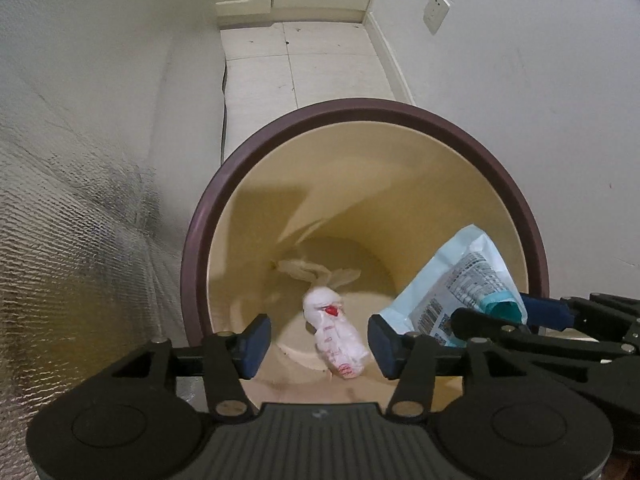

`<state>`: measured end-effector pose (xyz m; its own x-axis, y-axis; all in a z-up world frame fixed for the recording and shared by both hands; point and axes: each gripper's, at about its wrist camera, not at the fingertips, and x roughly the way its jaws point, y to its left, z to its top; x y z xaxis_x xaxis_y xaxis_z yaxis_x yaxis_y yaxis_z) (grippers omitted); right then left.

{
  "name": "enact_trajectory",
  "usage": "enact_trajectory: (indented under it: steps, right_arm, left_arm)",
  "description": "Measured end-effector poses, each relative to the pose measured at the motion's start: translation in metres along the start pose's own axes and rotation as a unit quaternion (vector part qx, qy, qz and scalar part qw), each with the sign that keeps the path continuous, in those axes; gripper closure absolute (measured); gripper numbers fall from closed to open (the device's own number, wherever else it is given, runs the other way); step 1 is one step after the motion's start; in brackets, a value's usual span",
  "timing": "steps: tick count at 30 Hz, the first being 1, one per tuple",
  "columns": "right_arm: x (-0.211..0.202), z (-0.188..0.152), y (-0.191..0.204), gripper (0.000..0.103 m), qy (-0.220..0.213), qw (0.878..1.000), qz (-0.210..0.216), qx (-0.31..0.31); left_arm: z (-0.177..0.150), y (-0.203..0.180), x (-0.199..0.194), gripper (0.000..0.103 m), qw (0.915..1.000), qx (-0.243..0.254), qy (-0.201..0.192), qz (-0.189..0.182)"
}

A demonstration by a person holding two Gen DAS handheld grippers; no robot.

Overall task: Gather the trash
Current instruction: 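Open left tool over the wastebasket while right tool opens to drop its bag, then withdraw both tools from the wastebasket back toward the table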

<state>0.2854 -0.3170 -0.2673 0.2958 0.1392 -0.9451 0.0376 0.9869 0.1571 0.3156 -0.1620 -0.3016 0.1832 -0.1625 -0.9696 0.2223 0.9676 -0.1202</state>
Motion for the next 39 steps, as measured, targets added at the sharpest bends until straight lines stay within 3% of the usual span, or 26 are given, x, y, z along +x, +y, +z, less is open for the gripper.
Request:
enact_trajectory:
  steps: [7, 11, 18, 23, 27, 39]
  right_arm:
    - [-0.006, -0.004, -0.004, 0.044, -0.009, 1.0, 0.0, 0.003]
    - [-0.009, -0.003, -0.005, 0.038, -0.011, 1.0, -0.002, 0.003]
    - [-0.015, -0.006, -0.003, 0.028, -0.02, 1.0, -0.009, -0.002]
    - [-0.021, -0.01, -0.002, 0.028, -0.024, 1.0, -0.006, -0.003]
    - [-0.028, -0.014, -0.001, 0.027, -0.028, 1.0, -0.009, -0.005]
    - [-0.05, -0.035, -0.003, 0.009, -0.05, 0.998, -0.033, -0.004]
  left_arm:
    - [-0.003, 0.002, -0.005, 0.043, 1.0, 0.002, -0.002, 0.009]
    - [-0.002, 0.006, -0.01, 0.032, 0.9997, -0.006, -0.007, 0.024]
    - [-0.005, 0.01, -0.023, 0.022, 0.9993, -0.015, -0.014, 0.033]
    - [-0.007, 0.008, -0.029, 0.02, 0.9991, -0.016, -0.016, 0.035]
    - [-0.012, 0.01, -0.036, 0.013, 0.9991, -0.017, -0.02, 0.034]
    - [-0.039, 0.018, -0.059, 0.0, 0.9981, -0.015, -0.031, 0.052]
